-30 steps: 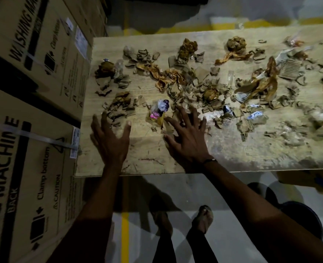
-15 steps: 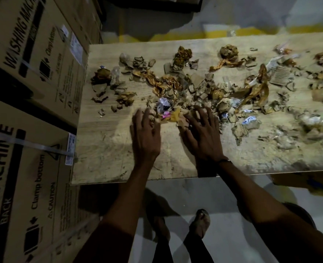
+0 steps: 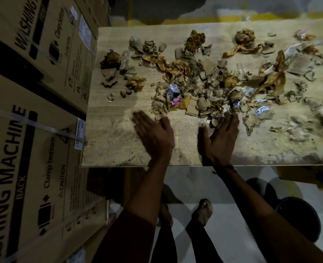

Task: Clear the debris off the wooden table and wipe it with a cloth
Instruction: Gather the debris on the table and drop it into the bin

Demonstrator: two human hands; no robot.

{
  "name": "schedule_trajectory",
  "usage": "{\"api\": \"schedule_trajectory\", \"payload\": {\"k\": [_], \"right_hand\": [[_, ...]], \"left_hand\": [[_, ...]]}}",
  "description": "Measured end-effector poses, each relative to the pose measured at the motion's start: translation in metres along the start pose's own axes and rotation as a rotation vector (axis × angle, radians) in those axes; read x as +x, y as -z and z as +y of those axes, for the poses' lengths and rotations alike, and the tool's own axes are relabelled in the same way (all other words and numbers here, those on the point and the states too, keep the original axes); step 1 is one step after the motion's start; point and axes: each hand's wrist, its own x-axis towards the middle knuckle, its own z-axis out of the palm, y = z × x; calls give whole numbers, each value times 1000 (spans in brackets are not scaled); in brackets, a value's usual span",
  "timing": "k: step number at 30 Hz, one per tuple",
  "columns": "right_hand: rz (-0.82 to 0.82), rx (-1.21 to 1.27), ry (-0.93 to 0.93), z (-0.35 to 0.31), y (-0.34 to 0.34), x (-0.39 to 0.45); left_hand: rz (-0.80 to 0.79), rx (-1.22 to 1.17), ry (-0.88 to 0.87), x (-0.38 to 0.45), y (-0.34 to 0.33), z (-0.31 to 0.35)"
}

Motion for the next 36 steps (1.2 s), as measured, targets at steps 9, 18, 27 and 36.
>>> {"api": "schedule_trajectory", "payload": {"k": [9,18,27,36], "right_hand": [[33,-10,6,-9,-4,8],[14,-14,4,-18,-1,5],[105,128,-54,-17,6,9],[-13,29,0,-28,13,6]], "left_hand": [[-83,-71,-299,9,-9,29],[-95,-239,-301,65,1,7],[-151,-73,-527,50,-9,37],[114,35,-201,183,58,-33]]}}
